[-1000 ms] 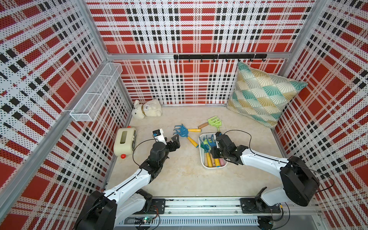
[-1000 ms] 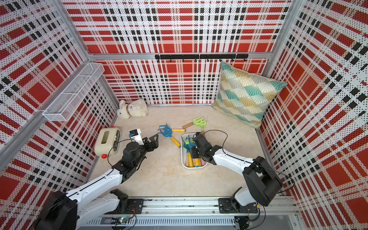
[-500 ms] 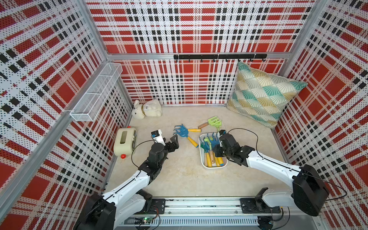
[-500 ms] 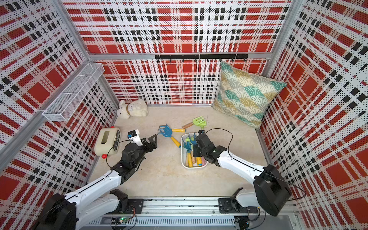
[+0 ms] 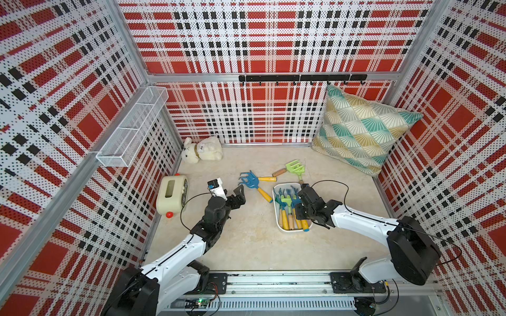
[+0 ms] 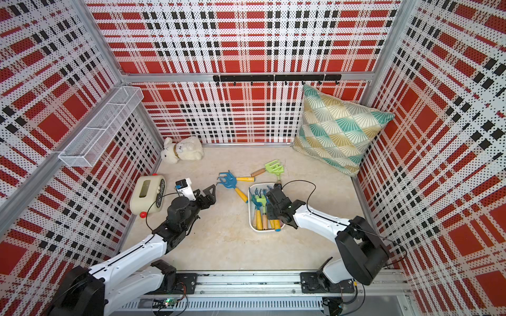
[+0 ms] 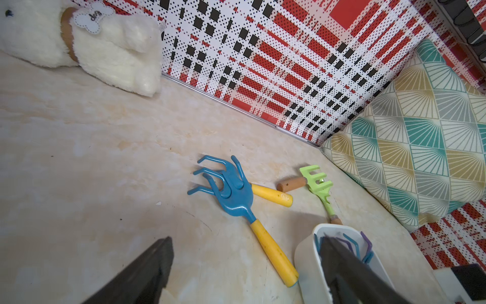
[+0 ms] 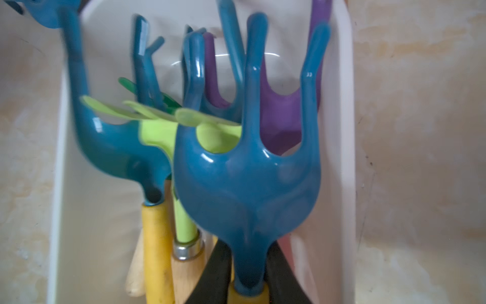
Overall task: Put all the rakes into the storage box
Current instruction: Adjust the rake in the storage box.
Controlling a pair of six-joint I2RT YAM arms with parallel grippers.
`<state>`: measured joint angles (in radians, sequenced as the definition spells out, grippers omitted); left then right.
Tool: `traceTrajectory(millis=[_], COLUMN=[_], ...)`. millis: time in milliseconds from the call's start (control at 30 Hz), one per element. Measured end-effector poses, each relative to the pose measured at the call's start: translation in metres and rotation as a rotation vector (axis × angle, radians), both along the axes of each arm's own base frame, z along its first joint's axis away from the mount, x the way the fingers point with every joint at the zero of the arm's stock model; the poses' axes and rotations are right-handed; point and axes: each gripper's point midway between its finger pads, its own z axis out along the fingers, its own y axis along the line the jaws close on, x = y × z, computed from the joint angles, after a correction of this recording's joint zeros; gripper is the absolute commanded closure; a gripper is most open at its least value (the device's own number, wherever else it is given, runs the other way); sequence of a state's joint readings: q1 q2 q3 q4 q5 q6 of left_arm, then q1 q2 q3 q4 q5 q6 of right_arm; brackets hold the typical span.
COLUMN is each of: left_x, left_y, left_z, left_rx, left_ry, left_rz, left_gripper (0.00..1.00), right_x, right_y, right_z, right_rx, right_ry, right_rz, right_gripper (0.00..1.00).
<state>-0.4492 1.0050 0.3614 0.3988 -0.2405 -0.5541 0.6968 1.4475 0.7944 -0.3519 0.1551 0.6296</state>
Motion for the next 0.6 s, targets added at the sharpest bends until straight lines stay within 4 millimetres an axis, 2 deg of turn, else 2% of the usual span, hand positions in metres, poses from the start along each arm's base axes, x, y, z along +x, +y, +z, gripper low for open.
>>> traceTrajectory(millis=[67,100,200,333,467,600], left_x=[0.0,0.0,0.0,0.0,0.0,0.0], left_y=[0.0,0.0,0.0,0.001,0.002,0.003], left_z=[0.0,0.0,0.001,0.001,0.001,0.003], left_rx=[0.002,0.002,0.004,0.005,0.008,0.007], left_ry=[-0.002,-0.002,-0.004,-0.005,-0.007,-0.013], left_rz=[0.0,0.002,0.002,0.003,0.007,0.01], left_gripper=[0.07,0.07,0.07,0.07,0.07,0.07], right_x=[-0.003,-0.005,-0.007,-0.004,0.002,0.006], right_y=[0.002,0.001,-0.001,-0.003,-0.001,-0.001], right_z=[-0.001,-0.001,0.001,0.018,0.04,0.045], right_rx=[-0.011,-0.022,-0.05,-0.051,-0.025,-0.031], right_ry=[0.004,0.007,0.005,-0.033,-0.088,-0.107], right_rz=[0.013,0.018,0.023,0.021,0.015,0.011], right_gripper=[0.59,0.59,0.65,0.72,0.73,0.73])
